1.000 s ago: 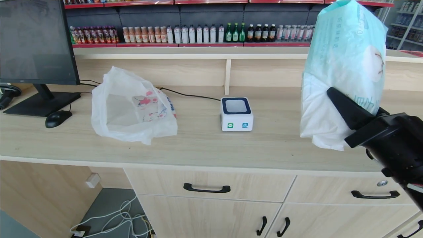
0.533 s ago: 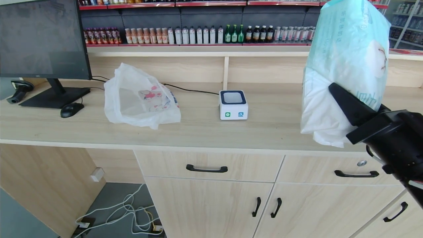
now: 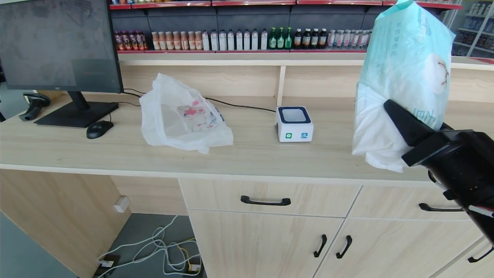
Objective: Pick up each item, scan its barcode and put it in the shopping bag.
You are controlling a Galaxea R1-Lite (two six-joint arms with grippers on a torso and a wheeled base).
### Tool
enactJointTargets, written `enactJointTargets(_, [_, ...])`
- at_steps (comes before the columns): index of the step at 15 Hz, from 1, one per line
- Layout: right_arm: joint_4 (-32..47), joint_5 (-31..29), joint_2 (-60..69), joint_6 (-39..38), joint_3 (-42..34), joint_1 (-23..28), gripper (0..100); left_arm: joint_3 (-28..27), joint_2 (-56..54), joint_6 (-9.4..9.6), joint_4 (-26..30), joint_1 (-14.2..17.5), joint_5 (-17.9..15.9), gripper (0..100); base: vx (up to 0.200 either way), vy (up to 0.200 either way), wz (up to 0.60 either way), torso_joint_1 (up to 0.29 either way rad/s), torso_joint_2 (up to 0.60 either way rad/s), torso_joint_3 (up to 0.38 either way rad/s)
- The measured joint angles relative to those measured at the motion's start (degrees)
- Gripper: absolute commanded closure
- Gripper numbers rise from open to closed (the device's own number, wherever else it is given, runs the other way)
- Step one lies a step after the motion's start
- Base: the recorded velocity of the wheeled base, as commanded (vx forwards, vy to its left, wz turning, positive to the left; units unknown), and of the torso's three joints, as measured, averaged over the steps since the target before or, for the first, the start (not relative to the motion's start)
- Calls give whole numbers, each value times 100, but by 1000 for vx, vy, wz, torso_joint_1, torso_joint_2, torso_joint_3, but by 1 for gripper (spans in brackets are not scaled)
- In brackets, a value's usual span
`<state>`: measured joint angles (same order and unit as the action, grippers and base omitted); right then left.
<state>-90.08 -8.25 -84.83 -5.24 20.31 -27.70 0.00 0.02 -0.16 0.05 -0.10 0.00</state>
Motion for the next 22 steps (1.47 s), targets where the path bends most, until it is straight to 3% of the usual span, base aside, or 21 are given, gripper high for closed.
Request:
enactJointTargets(9, [13, -1, -221, -61, 88, 297, 100, 0, 0, -5, -5, 0, 0, 0, 0, 200, 0, 4, 3, 0])
enactJointTargets(13, [6, 10, -373, -72, 330, 422, 100, 0, 0, 13, -5, -1, 2, 0, 0, 0, 0, 0, 0, 0])
enactJointTargets(20, [16, 0, -697, -74, 636, 479, 100, 0, 0, 16, -5, 0, 0, 0, 0, 0, 600, 2, 2, 0])
enactJointTargets(22, [13, 0, -800, -99, 736, 480, 100, 0, 0, 16, -5, 0, 0, 0, 0, 0, 0, 0, 0, 0])
